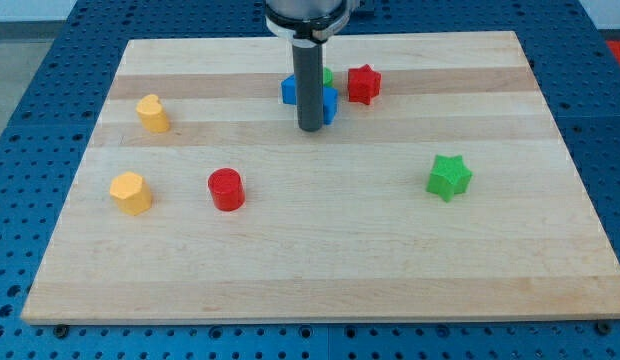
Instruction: Drag green star towards group of blocks
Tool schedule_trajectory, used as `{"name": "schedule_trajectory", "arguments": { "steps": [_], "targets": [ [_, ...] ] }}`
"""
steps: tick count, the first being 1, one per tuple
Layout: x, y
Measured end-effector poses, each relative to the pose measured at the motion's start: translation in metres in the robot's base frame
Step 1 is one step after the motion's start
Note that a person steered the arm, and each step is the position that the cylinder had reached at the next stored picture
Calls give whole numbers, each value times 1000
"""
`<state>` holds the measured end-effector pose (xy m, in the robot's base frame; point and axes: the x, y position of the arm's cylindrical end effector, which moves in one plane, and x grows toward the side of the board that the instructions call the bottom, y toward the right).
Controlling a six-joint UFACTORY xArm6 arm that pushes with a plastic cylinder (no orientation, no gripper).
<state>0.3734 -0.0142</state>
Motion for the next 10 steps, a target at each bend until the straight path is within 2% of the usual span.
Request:
{"name": "schedule_trajectory", "arguments": {
  "steps": [2,3,4,5,7,8,9,10],
  "targets": [
    [3,6],
    [20,50],
    [22,128],
    [27,179],
    [20,180],
    [18,198],
    [37,264],
    [89,291]
  ]
}}
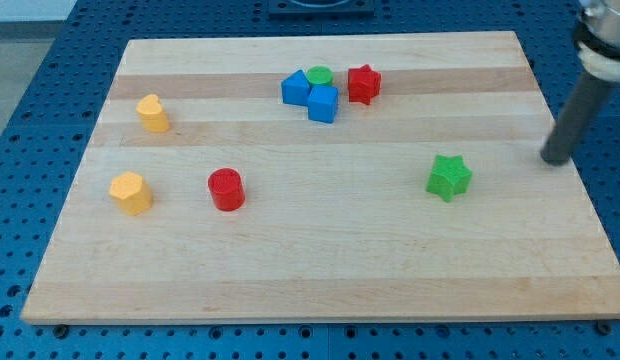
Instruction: Drag green star towards group of blocks
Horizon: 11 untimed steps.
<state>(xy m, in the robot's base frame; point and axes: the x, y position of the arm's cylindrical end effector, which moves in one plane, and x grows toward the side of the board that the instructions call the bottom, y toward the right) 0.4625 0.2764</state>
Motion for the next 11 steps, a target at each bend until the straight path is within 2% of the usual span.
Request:
{"name": "schedule_trajectory", "arguments": {
  "steps": [1,2,3,4,5,6,8,9,10,11],
  "targets": [
    [43,-46],
    [41,-126],
    [32,-165],
    [50,-133],
    [45,-64],
    [19,-62],
    [15,-191],
    [15,-209],
    [14,-152],
    [-8,-132]
  ]
}}
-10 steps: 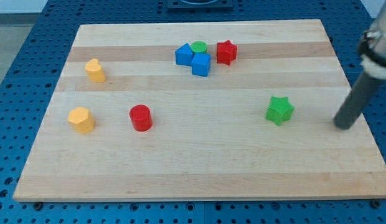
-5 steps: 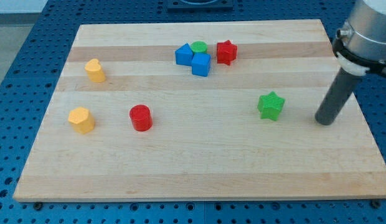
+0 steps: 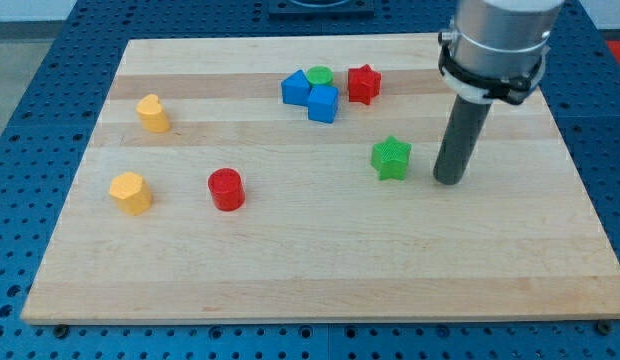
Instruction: Drag green star towards group of blocks
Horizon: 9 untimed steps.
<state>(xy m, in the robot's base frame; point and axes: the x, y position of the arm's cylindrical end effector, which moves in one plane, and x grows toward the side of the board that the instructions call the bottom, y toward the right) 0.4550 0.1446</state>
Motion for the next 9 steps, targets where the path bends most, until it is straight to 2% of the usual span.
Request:
{"name": "schedule_trajectory", "arguments": {
  "steps": [2,3,4,5,7,9],
  "targets": [
    [-7,-116],
    [1,-107],
    [28,-113],
    [26,-142],
    [-23,-147],
    [-28,-144]
  ]
}}
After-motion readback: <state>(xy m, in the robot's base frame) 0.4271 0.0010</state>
